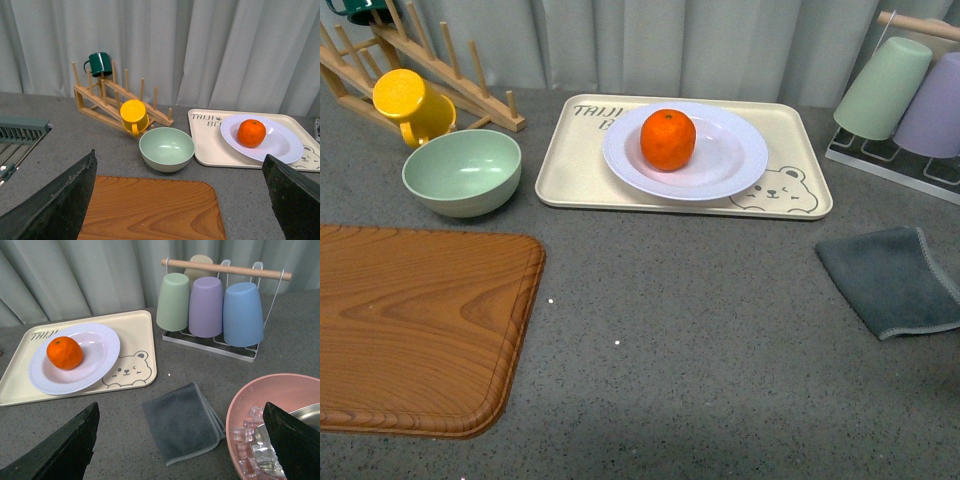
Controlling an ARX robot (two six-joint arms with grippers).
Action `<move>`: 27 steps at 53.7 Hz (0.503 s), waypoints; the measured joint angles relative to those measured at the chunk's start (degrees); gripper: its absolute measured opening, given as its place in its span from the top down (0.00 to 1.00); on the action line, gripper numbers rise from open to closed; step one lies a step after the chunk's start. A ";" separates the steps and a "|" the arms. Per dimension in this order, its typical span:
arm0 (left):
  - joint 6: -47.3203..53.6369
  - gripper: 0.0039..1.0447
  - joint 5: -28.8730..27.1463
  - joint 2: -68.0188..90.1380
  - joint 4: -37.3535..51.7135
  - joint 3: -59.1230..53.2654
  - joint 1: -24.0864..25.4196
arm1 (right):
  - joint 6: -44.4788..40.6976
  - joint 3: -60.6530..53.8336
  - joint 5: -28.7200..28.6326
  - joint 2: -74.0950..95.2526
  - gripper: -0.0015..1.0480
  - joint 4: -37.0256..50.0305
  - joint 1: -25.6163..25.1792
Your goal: Place orange and plate with both arms
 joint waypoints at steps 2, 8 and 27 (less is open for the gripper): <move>0.00 0.06 0.00 0.00 0.00 0.00 0.00 | 0.00 0.00 -0.02 -0.31 0.09 0.00 -0.02; 0.00 0.06 -0.04 0.02 0.00 0.00 0.00 | 0.00 -0.22 -0.04 0.44 0.09 -0.22 -0.04; 0.00 0.06 0.00 0.00 0.00 0.00 0.00 | -9.35 -11.91 -7.19 -5.09 0.60 26.58 -4.17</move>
